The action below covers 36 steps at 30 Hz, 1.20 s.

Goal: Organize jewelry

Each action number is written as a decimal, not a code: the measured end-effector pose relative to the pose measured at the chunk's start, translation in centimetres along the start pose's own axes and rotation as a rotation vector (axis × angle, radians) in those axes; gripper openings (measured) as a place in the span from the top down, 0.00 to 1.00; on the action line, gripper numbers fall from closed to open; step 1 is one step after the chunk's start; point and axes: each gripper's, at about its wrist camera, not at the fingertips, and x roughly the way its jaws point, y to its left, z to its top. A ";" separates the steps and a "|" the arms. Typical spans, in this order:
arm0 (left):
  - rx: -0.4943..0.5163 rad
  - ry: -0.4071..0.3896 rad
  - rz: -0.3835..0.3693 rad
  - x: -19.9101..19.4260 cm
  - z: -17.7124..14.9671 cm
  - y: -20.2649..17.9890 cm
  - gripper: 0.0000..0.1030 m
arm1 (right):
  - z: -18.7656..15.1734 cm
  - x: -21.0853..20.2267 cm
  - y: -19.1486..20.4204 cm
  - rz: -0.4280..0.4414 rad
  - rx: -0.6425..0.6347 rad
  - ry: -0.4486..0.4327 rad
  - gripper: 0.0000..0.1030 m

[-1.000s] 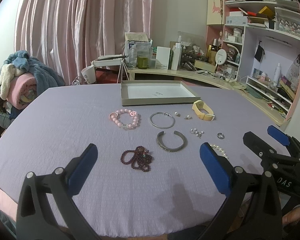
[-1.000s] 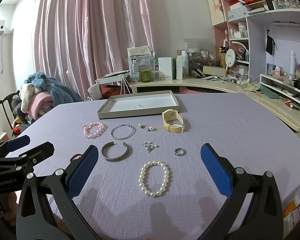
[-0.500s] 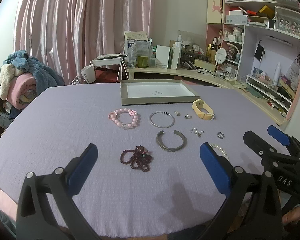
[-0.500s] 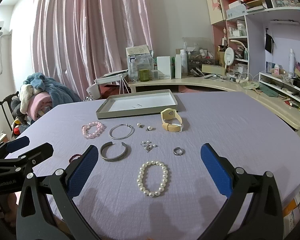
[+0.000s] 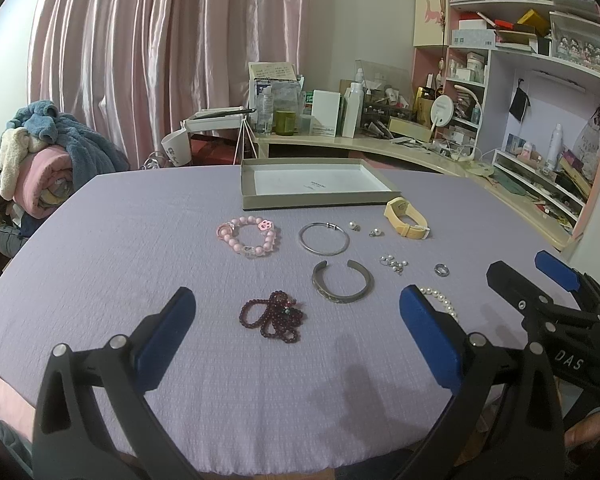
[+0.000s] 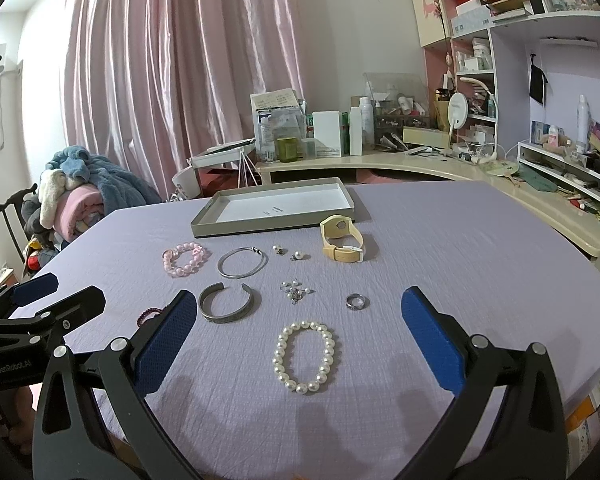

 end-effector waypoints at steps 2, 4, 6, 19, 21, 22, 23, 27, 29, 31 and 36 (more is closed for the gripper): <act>0.001 0.000 0.000 0.0 0.0 0.0 0.02 | 0.0 0.0 0.0 0.000 0.001 0.001 0.01; 0.001 0.000 0.000 0.0 0.0 0.0 0.02 | 0.0 0.0 0.0 0.000 0.001 0.001 0.01; 0.000 0.001 0.001 0.0 0.0 -0.1 0.02 | -0.1 0.1 0.0 0.001 0.001 0.001 0.01; 0.001 0.004 0.001 0.0 0.1 -0.1 0.02 | 0.0 0.1 -0.1 0.001 0.003 0.003 0.01; -0.001 0.004 0.003 0.3 -0.1 -0.1 0.02 | 0.0 0.1 0.0 0.001 0.003 0.003 0.01; -0.001 0.005 0.004 0.3 -0.1 -0.1 0.02 | 0.0 0.1 0.0 0.001 0.004 0.004 0.01; -0.002 0.007 0.005 0.8 -0.9 -0.3 0.02 | 0.1 0.1 0.0 0.000 0.003 0.005 0.01; -0.011 0.034 0.016 1.6 -1.4 0.4 0.02 | -0.6 0.7 -0.6 -0.019 -0.007 0.042 0.01; -0.017 0.052 0.023 2.0 -1.7 0.8 0.02 | -1.1 1.5 -0.8 -0.028 -0.016 0.089 0.01; -0.026 0.080 0.037 2.5 -2.1 1.2 0.02 | -1.6 2.6 -0.8 -0.040 -0.025 0.152 0.01; -0.070 0.149 0.061 3.2 -2.0 2.3 0.02 | -2.6 4.6 -0.9 -0.059 -0.030 0.284 0.01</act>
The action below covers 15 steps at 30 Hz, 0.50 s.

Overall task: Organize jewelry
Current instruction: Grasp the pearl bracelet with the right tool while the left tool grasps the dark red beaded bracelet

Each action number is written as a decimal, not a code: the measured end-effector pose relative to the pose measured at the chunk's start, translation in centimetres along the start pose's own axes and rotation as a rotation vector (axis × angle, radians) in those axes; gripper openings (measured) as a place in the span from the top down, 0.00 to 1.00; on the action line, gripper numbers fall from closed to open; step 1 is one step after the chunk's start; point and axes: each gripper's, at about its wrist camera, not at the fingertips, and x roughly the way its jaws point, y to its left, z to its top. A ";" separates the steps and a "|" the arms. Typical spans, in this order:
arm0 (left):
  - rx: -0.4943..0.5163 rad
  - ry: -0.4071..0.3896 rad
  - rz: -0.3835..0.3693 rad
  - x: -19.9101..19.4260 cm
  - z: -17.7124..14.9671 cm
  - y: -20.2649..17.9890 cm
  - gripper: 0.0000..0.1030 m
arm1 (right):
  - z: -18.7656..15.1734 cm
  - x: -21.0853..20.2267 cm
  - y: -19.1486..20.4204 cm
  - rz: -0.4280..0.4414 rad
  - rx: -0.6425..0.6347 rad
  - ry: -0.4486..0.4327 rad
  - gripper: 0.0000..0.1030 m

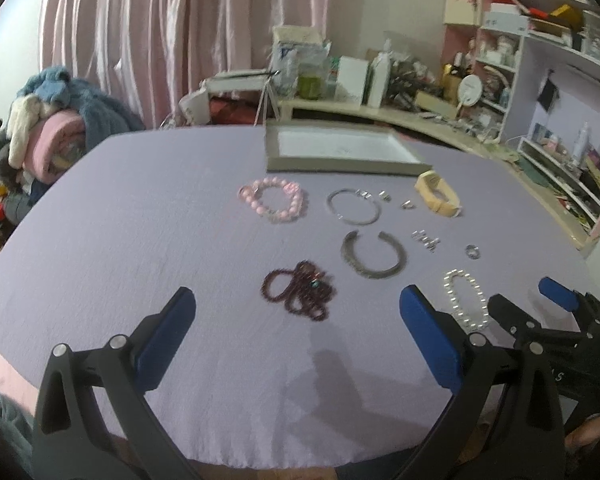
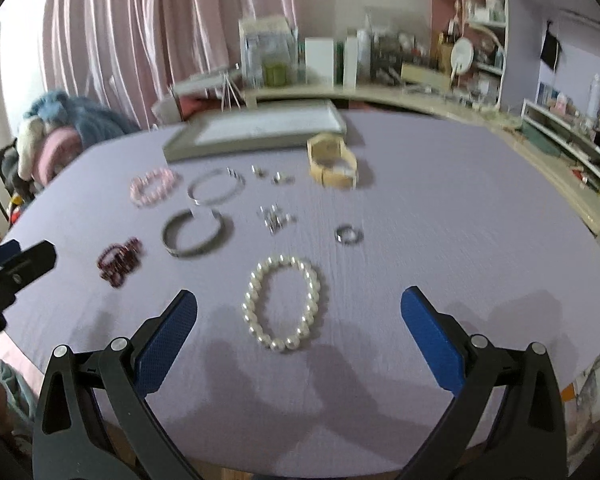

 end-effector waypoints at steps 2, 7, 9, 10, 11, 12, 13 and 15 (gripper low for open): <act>-0.019 0.021 0.006 0.3 -0.1 0.5 0.02 | 0.0 0.4 -0.3 0.006 0.020 0.020 0.06; -0.056 0.062 0.008 1.0 0.1 1.3 0.02 | 0.1 1.7 -0.9 -0.010 0.051 0.078 0.25; -0.053 0.076 0.007 1.4 0.2 1.2 0.02 | 0.2 2.3 -0.8 -0.013 0.047 0.102 0.28; -0.048 0.083 0.010 1.6 0.3 1.0 0.02 | 0.3 2.6 -0.8 -0.016 0.040 0.116 0.30; -0.041 0.092 0.015 1.7 0.3 0.9 0.02 | 0.4 3.0 -0.7 -0.016 0.036 0.123 0.31; -0.040 0.096 0.016 2.0 0.4 0.8 0.02 | 0.4 3.2 -0.6 -0.017 0.031 0.132 0.31; -0.039 0.101 0.018 2.1 0.5 0.8 0.02 | 0.3 3.5 -0.5 -0.022 0.023 0.146 0.33; -0.042 0.110 0.020 2.5 0.6 0.8 0.02 | 0.4 4.0 -0.6 -0.018 0.020 0.163 0.35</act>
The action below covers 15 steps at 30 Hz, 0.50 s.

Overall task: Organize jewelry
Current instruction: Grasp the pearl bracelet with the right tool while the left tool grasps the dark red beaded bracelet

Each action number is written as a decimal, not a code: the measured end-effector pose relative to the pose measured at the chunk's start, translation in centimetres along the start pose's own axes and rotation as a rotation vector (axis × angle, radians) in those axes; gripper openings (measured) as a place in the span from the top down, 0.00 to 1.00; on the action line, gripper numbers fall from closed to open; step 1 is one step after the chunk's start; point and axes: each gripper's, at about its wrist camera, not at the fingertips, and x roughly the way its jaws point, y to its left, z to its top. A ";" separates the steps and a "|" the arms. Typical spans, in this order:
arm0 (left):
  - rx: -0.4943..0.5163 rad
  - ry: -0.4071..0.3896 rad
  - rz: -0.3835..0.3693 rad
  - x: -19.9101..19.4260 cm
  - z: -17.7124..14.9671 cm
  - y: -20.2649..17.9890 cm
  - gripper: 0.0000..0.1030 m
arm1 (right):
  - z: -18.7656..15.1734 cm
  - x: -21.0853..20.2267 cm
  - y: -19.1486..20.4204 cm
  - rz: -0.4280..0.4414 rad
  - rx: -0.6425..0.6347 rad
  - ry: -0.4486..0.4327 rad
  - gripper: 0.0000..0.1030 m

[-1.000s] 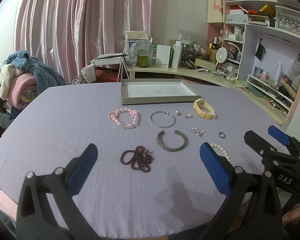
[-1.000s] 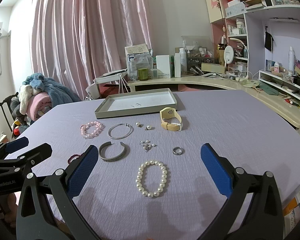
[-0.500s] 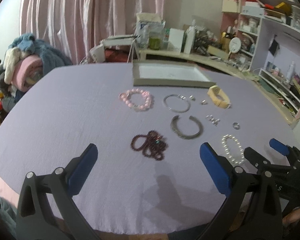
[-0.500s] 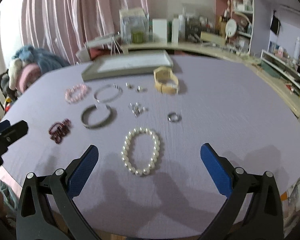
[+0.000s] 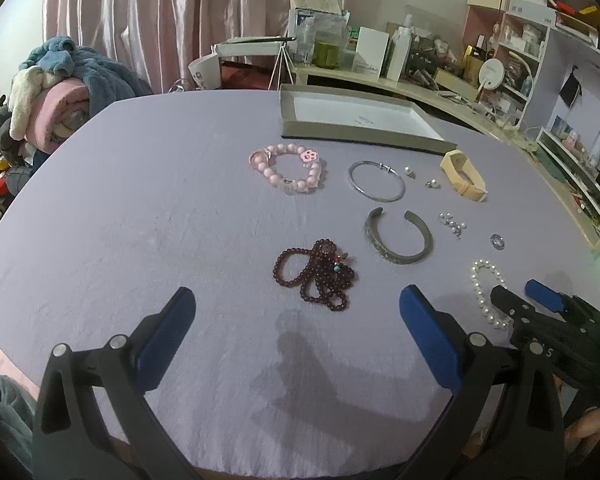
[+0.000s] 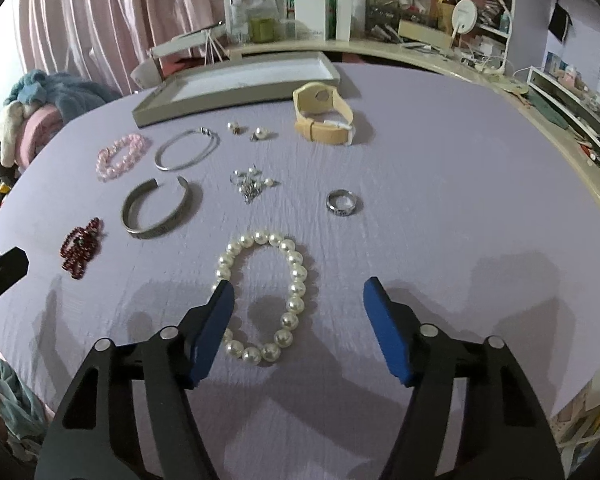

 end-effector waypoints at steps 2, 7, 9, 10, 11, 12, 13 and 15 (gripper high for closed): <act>-0.005 0.008 0.003 0.4 0.2 0.0 0.02 | 0.1 0.3 -0.3 0.002 0.003 0.010 0.36; -0.006 0.032 0.011 1.2 0.7 -0.5 0.02 | 0.4 0.5 -0.3 -0.023 -0.021 0.010 0.57; -0.005 0.045 0.022 1.8 1.0 -0.6 0.02 | 0.5 0.4 0.1 0.015 -0.056 0.005 0.91; -0.006 0.055 0.028 2.1 1.2 -0.7 0.02 | 0.6 0.4 0.4 0.012 -0.085 0.012 0.90; -0.009 0.067 0.035 2.5 1.5 -0.6 0.02 | 0.8 0.4 0.4 0.018 -0.092 0.016 0.91; -0.012 0.075 0.038 2.9 1.6 -0.5 0.02 | 0.9 0.4 0.2 0.036 -0.084 0.017 0.91; -0.015 0.082 0.041 3.2 1.8 -0.5 0.02 | 1.0 0.0 -0.3 0.052 -0.070 0.001 0.91; -0.019 0.101 0.043 3.9 2.0 -0.4 0.05 | 1.6 -1.0 -1.0 0.062 -0.054 -0.047 0.91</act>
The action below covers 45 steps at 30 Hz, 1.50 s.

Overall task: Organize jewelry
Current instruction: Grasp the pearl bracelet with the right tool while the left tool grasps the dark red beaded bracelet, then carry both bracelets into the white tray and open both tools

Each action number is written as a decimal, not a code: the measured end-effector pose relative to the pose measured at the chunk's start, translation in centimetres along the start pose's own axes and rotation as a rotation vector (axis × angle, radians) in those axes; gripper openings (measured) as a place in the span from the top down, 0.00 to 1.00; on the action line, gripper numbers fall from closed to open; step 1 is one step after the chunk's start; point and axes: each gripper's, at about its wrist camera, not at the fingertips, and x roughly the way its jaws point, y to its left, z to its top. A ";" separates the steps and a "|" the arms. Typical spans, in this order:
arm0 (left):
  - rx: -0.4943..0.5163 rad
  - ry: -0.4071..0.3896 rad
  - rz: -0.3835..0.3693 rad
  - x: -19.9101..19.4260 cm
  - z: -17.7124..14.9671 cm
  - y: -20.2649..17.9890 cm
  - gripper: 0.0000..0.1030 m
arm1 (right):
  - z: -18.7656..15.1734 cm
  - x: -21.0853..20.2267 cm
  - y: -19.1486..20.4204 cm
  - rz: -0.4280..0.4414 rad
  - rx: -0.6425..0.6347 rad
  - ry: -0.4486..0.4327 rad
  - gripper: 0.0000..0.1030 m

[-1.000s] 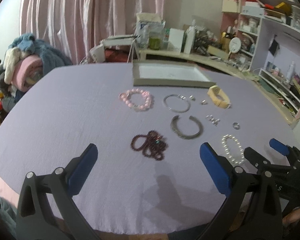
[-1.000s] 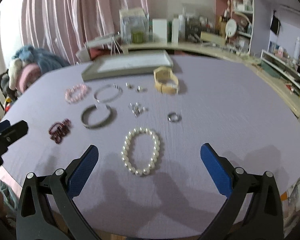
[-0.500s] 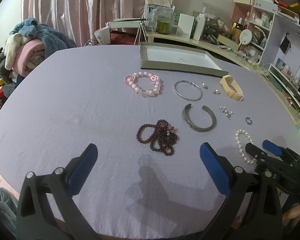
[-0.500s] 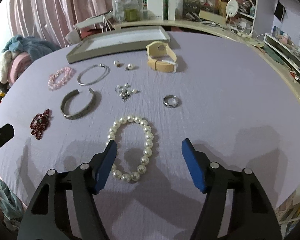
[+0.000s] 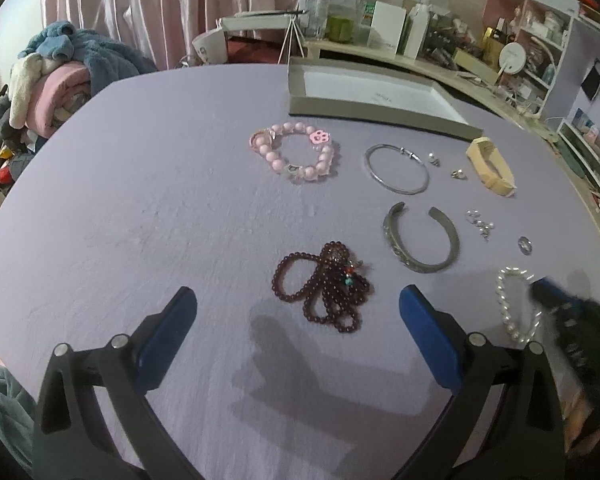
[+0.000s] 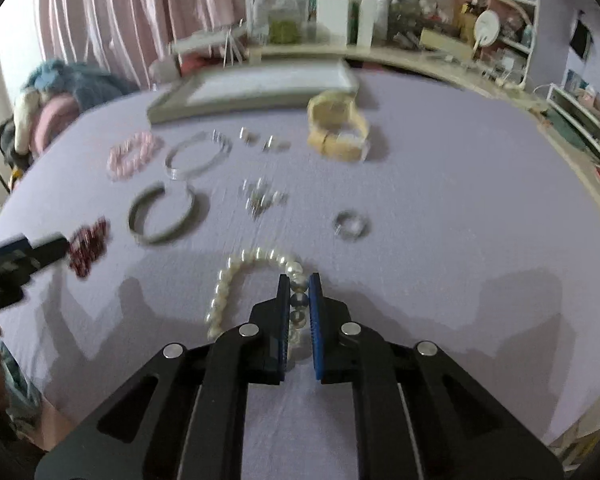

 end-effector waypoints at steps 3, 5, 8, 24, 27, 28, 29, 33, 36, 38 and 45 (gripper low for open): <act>0.001 0.039 0.002 1.3 0.4 -0.3 0.14 | 1.3 -1.7 -0.5 0.068 0.016 -0.071 0.91; 0.011 0.061 0.005 2.1 0.6 -0.7 0.20 | 1.9 -2.1 -0.4 0.096 0.001 -0.093 0.91; 0.016 0.089 0.016 3.0 0.7 -1.2 0.26 | 3.1 -2.4 -0.3 0.138 -0.018 -0.105 0.91; -0.041 0.054 -0.066 1.0 3.7 -0.9 0.92 | 10.1 -3.4 -2.5 0.251 0.000 -0.168 0.91; -0.033 0.014 -0.102 -0.6 5.7 -1.0 0.92 | 11.9 -3.4 -2.6 0.267 -0.009 -0.193 0.91; -0.030 0.003 -0.107 -1.0 6.2 -1.1 0.92 | 12.7 -3.3 -2.7 0.272 -0.011 -0.204 0.91; -0.027 -0.011 -0.112 -1.5 6.9 -1.2 0.92 | 13.2 -3.2 -2.8 0.276 -0.011 -0.211 0.91; -0.013 -0.081 -0.126 -3.3 10.9 -1.5 0.92 | 16.1 -2.7 -3.2 0.289 -0.001 -0.241 0.91; -0.004 -0.115 -0.131 -3.7 13.7 -1.7 0.92 | 18.6 -1.7 -3.7 0.293 0.018 -0.248 0.91; 0.005 -0.130 -0.135 -3.6 15.7 -1.9 0.92 | 20.0 -1.1 -3.7 0.294 0.025 -0.254 0.91; 0.053 -0.155 -0.152 -1.2 22.7 -3.2 0.92 | 24.5 1.9 -4.1 0.277 0.057 -0.238 0.91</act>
